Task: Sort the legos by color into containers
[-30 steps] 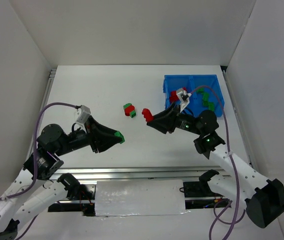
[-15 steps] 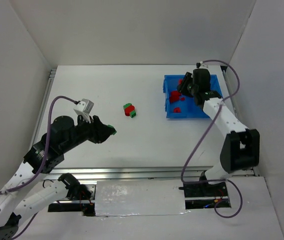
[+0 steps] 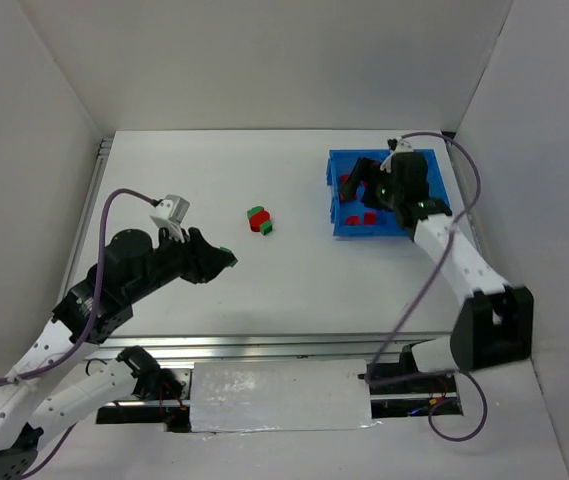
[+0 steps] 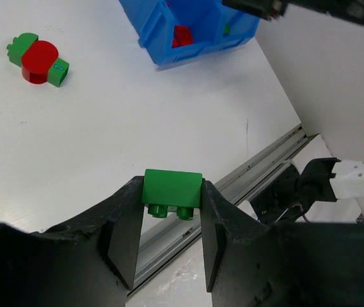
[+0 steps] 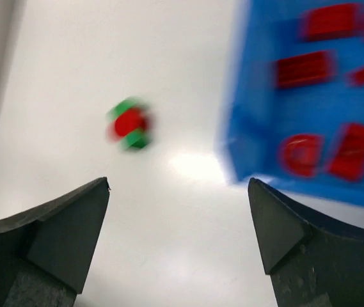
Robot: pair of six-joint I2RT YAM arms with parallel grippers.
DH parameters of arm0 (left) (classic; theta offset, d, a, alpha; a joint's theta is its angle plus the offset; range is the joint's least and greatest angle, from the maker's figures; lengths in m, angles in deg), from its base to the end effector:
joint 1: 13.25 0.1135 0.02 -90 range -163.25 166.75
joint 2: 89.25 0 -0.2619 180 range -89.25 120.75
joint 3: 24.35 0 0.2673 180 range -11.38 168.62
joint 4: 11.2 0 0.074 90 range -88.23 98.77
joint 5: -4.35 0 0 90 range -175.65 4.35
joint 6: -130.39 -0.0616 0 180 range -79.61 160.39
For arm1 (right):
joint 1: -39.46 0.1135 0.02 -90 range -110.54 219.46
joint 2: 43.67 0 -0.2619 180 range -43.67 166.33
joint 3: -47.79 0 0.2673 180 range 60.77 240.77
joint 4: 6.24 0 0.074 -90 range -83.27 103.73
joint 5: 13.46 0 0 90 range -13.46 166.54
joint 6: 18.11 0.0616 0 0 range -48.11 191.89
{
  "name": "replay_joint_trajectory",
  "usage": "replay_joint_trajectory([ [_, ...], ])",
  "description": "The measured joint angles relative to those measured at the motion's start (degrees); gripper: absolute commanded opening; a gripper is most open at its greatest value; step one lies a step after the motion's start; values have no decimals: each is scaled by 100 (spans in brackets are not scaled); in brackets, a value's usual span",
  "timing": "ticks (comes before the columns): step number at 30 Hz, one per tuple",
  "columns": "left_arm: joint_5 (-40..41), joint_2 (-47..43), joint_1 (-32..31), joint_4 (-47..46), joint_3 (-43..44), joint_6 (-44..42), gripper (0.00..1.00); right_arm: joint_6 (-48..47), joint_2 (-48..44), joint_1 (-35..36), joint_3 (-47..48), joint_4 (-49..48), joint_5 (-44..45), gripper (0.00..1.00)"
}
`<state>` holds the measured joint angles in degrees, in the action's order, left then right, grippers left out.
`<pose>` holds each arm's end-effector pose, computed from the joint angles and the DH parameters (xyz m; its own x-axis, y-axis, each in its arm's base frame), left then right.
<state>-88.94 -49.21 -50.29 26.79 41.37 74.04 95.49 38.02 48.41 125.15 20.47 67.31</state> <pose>0.1517 -0.1189 0.3689 -0.4997 -0.3160 -0.8065 0.4436 0.7064 -0.5516 0.3582 0.0664 0.2830 -0.5826 0.3083 -0.7520 -0.0612 0.9060 0.4188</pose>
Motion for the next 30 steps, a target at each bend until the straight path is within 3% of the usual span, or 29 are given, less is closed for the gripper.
replay_joint_trajectory([
  [3,-37,221,2,-46,28,413,0,-236,-1663,776,-1279,-820,-704,100],
  [6,-116,614,13,55,262,1023,0,-688,-3119,2396,-2409,-1932,-1209,100],
  [9,-216,988,26,116,426,1670,0,-868,-3748,3464,-2994,-2693,-1154,98],
  [16,-514,1043,48,-179,17,3156,0,-1117,-3001,4813,-2815,-3032,398,94],
  [23,-533,990,63,-369,-105,3709,0,-1084,-2310,5023,-2382,-3005,1163,89],
  [26,-581,997,70,-428,-105,3748,0,-1049,-2218,5053,-2376,-3126,1189,82],
  [30,-710,1003,76,-575,-107,3838,0,-1005,-1974,5056,-2218,-3180,1182,59],
])
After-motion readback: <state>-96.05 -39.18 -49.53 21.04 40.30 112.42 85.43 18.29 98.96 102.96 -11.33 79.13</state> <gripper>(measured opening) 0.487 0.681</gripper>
